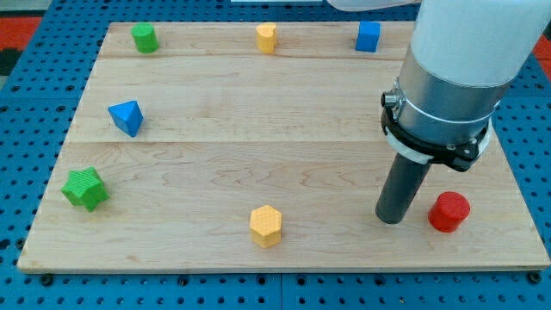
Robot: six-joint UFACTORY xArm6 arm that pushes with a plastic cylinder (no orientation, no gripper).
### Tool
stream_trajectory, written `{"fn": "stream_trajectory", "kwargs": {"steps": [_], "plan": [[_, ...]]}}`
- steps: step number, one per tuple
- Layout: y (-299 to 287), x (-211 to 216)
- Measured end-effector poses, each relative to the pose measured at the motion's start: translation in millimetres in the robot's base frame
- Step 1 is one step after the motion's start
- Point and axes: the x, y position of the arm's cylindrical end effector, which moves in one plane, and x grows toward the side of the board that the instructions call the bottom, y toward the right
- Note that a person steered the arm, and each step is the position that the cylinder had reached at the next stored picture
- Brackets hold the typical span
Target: Push the red circle into the red star
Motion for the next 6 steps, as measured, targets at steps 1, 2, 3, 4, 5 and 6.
{"fn": "stream_trajectory", "kwargs": {"steps": [1, 2, 3, 4, 5, 6], "plan": [[0, 0], [8, 0], [12, 1], [21, 56], [99, 60], [97, 36]]}}
